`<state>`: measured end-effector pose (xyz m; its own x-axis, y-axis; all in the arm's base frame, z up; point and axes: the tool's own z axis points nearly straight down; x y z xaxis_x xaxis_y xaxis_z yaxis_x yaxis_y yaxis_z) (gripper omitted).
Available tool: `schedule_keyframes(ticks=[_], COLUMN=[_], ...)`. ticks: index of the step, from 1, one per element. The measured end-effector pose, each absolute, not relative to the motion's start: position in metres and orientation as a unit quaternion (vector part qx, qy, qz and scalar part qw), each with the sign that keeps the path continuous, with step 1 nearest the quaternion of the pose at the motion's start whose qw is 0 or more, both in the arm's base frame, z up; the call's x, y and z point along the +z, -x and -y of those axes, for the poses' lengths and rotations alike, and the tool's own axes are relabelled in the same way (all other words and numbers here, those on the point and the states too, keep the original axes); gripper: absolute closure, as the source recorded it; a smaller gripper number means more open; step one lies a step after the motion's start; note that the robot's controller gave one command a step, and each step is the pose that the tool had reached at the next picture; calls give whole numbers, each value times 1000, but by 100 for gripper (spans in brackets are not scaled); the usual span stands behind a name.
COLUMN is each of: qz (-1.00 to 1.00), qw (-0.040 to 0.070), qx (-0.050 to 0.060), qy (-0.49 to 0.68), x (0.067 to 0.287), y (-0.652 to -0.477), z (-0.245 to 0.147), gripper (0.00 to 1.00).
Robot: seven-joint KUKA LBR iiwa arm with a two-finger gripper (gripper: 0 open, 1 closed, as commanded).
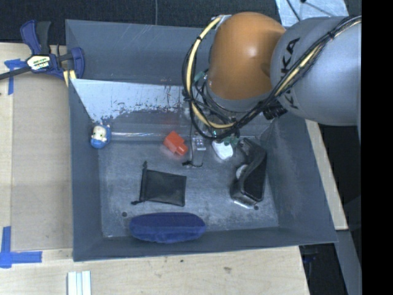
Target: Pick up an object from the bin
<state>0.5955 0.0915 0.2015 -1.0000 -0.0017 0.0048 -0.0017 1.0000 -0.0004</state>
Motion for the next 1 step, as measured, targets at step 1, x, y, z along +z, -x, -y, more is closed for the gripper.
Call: schedule_keyframes(ticks=[1], qz=[1000], qw=[2], qx=[0], qy=[-24], x=[66], y=[-539], z=[-125], gripper=[0])
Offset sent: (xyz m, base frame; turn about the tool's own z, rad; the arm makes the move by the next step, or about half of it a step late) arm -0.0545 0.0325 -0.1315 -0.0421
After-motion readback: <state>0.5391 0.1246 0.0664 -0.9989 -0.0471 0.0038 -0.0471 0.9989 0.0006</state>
